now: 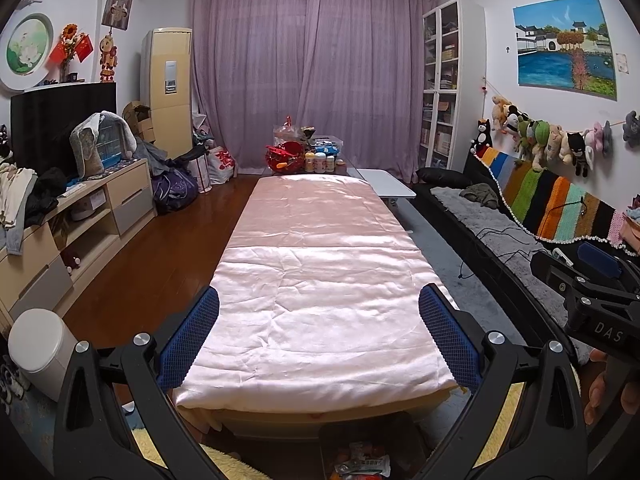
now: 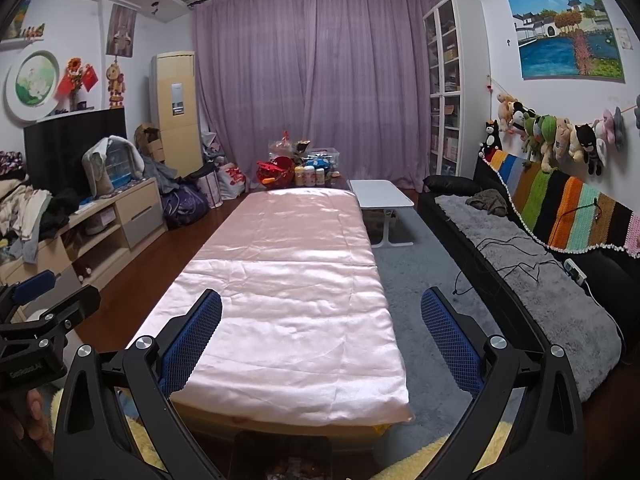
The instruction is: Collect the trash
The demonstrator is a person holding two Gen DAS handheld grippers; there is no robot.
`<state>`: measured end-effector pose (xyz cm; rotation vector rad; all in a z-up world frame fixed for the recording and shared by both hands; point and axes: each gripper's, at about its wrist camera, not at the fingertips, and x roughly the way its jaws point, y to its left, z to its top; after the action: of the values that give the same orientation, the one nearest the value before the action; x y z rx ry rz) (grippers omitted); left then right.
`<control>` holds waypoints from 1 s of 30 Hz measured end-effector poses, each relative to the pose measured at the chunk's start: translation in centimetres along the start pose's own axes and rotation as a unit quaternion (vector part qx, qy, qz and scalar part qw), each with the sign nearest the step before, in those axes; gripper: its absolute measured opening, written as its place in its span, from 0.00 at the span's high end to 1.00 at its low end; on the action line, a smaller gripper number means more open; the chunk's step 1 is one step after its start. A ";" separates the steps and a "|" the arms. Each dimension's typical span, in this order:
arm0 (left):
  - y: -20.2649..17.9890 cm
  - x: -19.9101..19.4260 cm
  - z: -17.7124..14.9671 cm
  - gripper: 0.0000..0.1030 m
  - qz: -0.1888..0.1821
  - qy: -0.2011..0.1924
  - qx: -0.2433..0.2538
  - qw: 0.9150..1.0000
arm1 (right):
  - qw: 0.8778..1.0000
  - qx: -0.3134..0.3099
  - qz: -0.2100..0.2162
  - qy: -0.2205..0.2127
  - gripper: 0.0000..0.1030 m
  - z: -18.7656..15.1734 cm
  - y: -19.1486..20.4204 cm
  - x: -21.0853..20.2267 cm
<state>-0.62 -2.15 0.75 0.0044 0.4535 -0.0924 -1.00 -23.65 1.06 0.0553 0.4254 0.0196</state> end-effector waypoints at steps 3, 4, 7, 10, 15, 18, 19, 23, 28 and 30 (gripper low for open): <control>0.0 0.0 0.0 0.08 -0.001 0.000 0.000 1.000 | 1.000 0.000 0.000 0.001 0.03 0.0 0.0 0.0; 0.1 0.0 0.0 0.08 -0.001 0.000 0.000 1.000 | 1.000 0.000 0.000 0.001 0.03 0.0 0.0 0.0; 0.0 0.0 0.0 0.08 -0.001 0.000 0.000 1.000 | 1.000 0.000 0.000 0.001 0.03 0.0 0.0 0.0; 0.0 0.0 0.0 0.08 -0.001 -0.001 0.001 1.000 | 1.000 0.000 0.000 0.001 0.03 0.0 0.0 0.0; -0.1 -0.2 0.1 0.08 -0.002 -0.001 0.002 1.000 | 1.000 0.000 0.000 0.002 0.03 0.0 0.0 0.0; -0.1 -0.2 0.1 0.08 -0.001 -0.001 0.002 1.000 | 1.000 -0.001 0.000 0.003 0.03 0.0 0.0 0.0; -0.1 -0.2 0.1 0.08 -0.001 -0.001 0.001 1.000 | 1.000 -0.001 0.001 0.003 0.03 0.0 0.0 0.0; 0.0 -0.2 0.4 0.08 0.000 -0.002 0.001 1.000 | 1.000 -0.001 0.001 0.004 0.03 -0.1 -0.1 0.1; 0.1 -0.2 0.4 0.08 0.000 -0.002 0.002 1.000 | 1.000 -0.002 0.001 0.004 0.03 -0.1 -0.1 0.1; 0.0 -0.2 0.4 0.08 0.000 -0.002 0.002 1.000 | 1.000 -0.003 0.001 0.005 0.03 -0.1 -0.2 0.2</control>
<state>-0.63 -2.10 1.19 0.0073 0.4503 -0.0927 -0.88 -23.80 0.90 0.0504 0.4354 0.0238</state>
